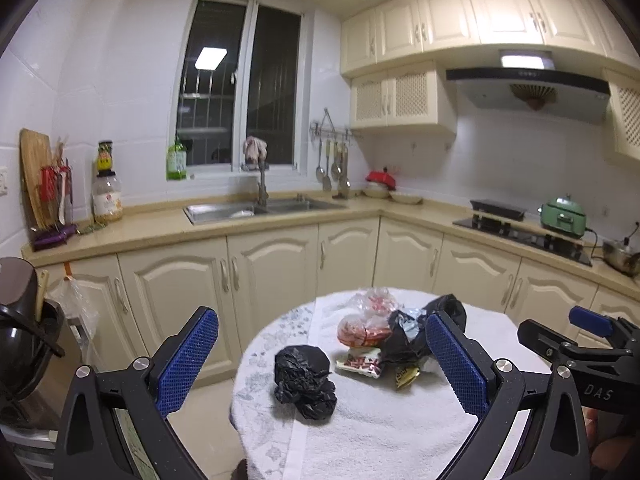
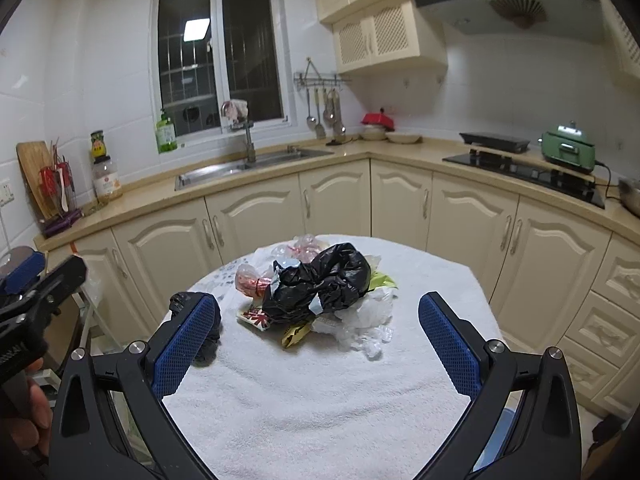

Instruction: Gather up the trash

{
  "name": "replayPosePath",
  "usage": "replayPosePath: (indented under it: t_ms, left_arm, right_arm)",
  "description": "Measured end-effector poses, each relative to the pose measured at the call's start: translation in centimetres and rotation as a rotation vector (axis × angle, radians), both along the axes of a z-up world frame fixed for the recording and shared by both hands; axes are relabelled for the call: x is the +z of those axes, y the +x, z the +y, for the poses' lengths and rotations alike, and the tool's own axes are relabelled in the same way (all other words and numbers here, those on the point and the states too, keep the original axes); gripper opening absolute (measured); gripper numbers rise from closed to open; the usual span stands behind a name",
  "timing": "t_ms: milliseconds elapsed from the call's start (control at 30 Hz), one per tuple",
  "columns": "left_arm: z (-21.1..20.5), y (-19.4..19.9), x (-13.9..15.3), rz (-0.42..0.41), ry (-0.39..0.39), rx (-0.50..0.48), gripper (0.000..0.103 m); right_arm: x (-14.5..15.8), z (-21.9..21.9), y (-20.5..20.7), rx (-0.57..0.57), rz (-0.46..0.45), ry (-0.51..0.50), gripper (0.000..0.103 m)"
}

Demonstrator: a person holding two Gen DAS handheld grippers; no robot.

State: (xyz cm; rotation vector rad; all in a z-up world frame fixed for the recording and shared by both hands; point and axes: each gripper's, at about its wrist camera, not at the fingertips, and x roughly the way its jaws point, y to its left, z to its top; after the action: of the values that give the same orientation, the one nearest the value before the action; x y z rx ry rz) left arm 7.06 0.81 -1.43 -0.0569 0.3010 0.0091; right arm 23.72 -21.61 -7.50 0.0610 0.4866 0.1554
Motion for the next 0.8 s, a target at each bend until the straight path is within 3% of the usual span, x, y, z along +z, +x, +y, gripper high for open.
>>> replayPosePath:
  t_ms: [333,667,800]
  left_arm:
    - [0.8,7.3,0.4,0.107,0.023,-0.010,0.102]
    - [2.1,14.7,-3.2,0.301,0.050,-0.002,0.102]
    - [2.1,16.8,-4.1,0.337,0.064,0.002,0.102]
  right_arm:
    - [0.1,0.0,5.5,-0.022,0.116,-0.012,0.103]
    - [-2.9,-0.2,12.4,-0.006,0.263,0.036,0.098]
    - [-3.9,-0.6,14.4,-0.014,0.317,0.066,0.098]
